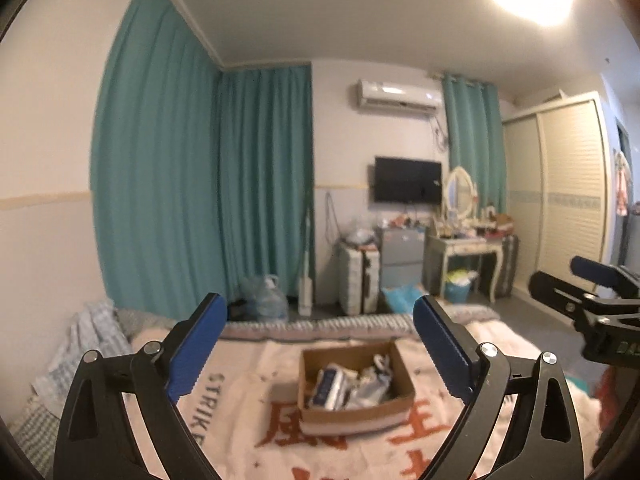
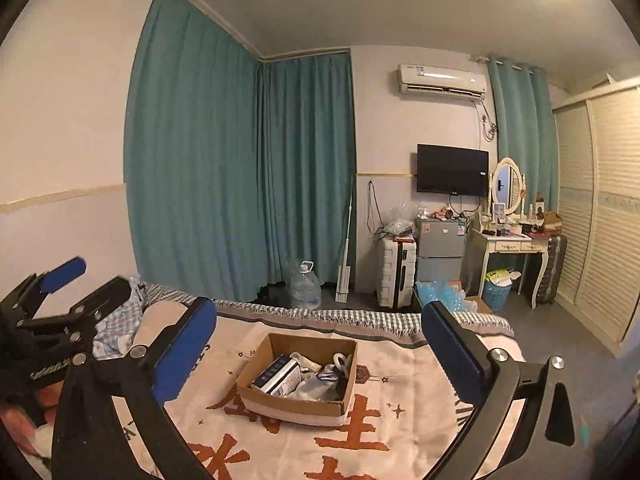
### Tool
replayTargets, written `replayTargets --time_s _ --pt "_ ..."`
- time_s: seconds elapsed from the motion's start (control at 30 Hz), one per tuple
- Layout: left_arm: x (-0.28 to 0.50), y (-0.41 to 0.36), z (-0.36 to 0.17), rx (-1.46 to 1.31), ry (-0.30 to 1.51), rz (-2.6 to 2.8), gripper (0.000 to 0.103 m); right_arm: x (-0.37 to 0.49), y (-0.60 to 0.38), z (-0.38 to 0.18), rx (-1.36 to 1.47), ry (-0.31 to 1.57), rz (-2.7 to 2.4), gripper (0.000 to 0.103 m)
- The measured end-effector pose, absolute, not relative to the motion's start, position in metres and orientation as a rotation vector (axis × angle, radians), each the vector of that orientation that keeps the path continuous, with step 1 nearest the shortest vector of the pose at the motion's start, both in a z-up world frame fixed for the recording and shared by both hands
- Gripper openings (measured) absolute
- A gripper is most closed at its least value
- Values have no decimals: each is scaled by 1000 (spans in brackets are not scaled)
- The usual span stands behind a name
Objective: Organize soft objects
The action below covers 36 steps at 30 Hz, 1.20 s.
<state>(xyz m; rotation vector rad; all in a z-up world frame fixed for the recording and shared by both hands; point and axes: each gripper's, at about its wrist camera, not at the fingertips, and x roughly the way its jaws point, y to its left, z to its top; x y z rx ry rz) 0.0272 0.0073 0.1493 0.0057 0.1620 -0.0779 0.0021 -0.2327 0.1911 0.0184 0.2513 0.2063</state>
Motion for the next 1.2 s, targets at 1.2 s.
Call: replayTargets --time_s 1.2 --pt "83 2 6 70 418 -31 96 85 -231 18 23 475 151 103"
